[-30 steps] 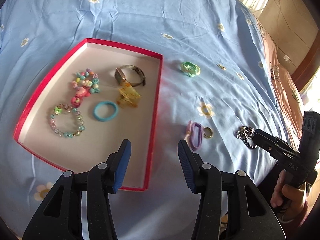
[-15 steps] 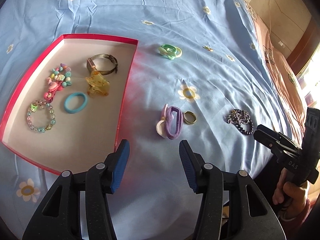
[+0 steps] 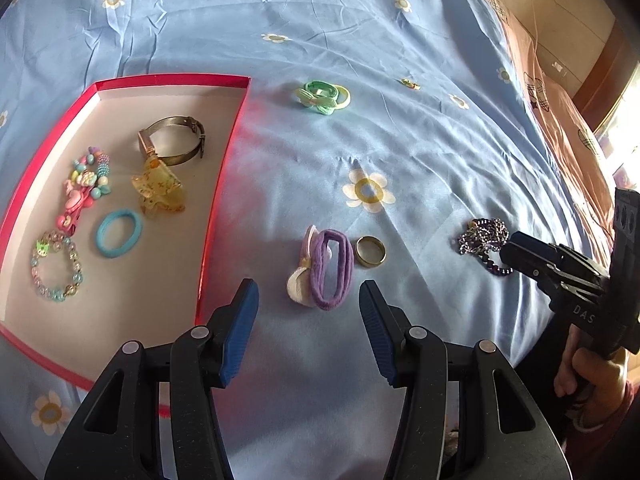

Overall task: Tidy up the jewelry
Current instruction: 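Grasp the purple hair tie with the left tool while the right tool grasps the silver chain, then carry the purple hair tie and silver chain over the red box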

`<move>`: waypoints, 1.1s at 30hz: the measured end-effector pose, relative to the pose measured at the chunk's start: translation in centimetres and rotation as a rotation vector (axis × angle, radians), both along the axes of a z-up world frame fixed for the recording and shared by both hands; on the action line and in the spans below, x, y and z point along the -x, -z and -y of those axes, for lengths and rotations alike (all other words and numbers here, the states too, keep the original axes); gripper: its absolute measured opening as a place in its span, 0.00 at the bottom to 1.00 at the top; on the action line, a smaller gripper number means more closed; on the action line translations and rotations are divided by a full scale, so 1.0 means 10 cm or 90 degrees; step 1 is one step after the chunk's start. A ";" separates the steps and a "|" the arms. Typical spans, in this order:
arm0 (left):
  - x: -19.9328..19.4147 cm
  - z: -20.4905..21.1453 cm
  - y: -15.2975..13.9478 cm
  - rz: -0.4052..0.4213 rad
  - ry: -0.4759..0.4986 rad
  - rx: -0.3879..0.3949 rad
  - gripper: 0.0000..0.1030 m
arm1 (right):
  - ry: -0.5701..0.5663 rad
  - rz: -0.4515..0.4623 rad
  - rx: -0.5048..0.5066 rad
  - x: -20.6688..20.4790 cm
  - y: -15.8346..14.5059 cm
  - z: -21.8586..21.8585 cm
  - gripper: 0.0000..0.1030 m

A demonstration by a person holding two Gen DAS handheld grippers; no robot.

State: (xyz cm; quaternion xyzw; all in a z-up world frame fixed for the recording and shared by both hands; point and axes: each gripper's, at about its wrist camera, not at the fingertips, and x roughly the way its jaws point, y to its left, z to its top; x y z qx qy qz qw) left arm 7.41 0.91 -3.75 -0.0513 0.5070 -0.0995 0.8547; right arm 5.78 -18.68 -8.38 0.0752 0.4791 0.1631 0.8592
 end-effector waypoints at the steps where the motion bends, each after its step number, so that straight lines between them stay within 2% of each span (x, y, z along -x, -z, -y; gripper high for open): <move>1: -0.02 0.01 0.02 -0.002 0.002 0.000 0.50 | 0.003 -0.002 0.007 -0.02 0.01 -0.01 0.43; 5: -0.11 0.04 0.10 -0.010 0.009 -0.005 0.50 | 0.013 -0.008 0.017 -0.07 0.05 0.05 0.41; 7: -0.15 0.06 0.15 -0.015 0.011 -0.005 0.50 | 0.008 -0.023 0.020 -0.11 0.10 0.04 0.32; 9: -0.19 0.08 0.19 -0.018 0.014 -0.008 0.50 | 0.009 -0.032 0.030 -0.15 0.18 0.03 0.28; 15: -0.26 0.15 0.23 -0.007 0.027 -0.019 0.49 | 0.013 -0.024 0.048 -0.23 0.24 -0.01 0.29; 16: -0.26 0.16 0.23 -0.003 0.031 -0.023 0.47 | 0.012 -0.022 0.052 -0.24 0.24 -0.03 0.29; 18: -0.27 0.18 0.23 0.001 0.035 -0.031 0.30 | 0.010 -0.014 0.060 -0.26 0.25 -0.05 0.29; 19: -0.27 0.19 0.23 0.002 0.039 -0.031 0.27 | 0.011 -0.010 0.060 -0.26 0.26 -0.06 0.27; 20: -0.27 0.19 0.22 0.003 0.042 -0.031 0.18 | 0.012 -0.006 0.063 -0.26 0.26 -0.06 0.23; 21: -0.27 0.19 0.22 0.005 0.043 -0.031 0.13 | 0.016 -0.002 0.067 -0.25 0.26 -0.05 0.12; 24: -0.25 0.16 0.19 0.008 0.044 -0.023 0.12 | 0.031 -0.005 0.035 -0.26 0.25 0.05 0.03; 28: -0.20 0.12 0.11 0.018 0.040 -0.017 0.12 | 0.036 0.011 0.027 -0.23 0.17 0.04 0.02; 33: -0.13 0.04 -0.05 0.042 0.031 -0.006 0.11 | 0.026 0.059 0.017 -0.16 -0.10 -0.02 0.02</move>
